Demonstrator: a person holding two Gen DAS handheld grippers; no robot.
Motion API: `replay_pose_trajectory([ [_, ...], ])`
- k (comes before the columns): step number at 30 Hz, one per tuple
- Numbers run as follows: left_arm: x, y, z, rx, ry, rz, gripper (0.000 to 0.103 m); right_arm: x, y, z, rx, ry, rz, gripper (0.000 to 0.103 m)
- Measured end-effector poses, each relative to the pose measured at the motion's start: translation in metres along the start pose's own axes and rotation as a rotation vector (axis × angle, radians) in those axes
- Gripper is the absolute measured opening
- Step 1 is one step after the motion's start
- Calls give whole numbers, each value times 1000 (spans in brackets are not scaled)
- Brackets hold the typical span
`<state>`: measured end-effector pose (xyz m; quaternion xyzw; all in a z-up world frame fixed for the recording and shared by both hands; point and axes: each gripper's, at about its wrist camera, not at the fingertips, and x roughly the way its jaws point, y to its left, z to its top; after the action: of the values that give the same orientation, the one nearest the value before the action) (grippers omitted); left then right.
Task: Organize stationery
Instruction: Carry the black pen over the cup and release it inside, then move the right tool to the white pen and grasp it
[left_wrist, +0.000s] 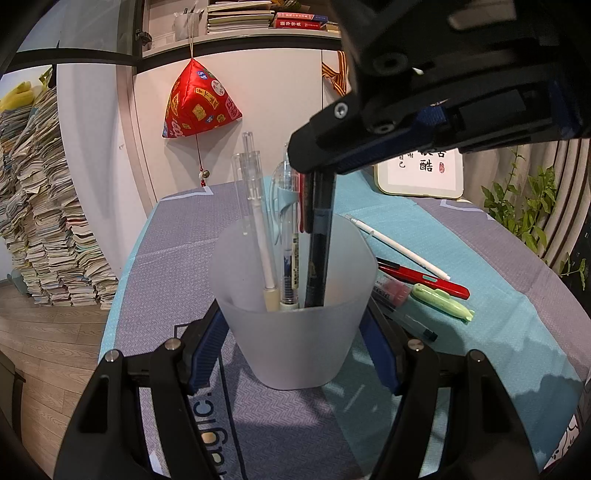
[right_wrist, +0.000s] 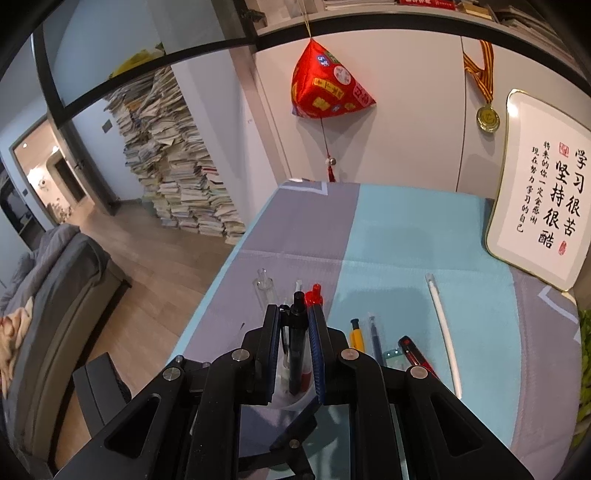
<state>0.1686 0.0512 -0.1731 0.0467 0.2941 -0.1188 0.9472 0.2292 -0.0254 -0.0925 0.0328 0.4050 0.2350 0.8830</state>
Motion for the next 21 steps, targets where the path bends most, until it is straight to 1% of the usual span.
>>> replay_pose_trajectory([
  [4,0,0,0,0,0,0,69,-1,0,0,4,0,-2,16],
  [6,0,0,0,0,-1,0,69,-4,-1,0,11,-6,11,16],
  [10,0,0,-1,0,-1,0,69,-20,-6,2,20,-44,19,16],
  [15,0,0,-1,0,0,0,69,-39,-19,5,26,-92,-31,16],
  [18,0,0,-1,1,-1,1,69,-42,-36,5,56,-90,-83,16],
  [21,0,0,-1,0,0,0,69,-38,-57,0,96,-65,-129,16],
])
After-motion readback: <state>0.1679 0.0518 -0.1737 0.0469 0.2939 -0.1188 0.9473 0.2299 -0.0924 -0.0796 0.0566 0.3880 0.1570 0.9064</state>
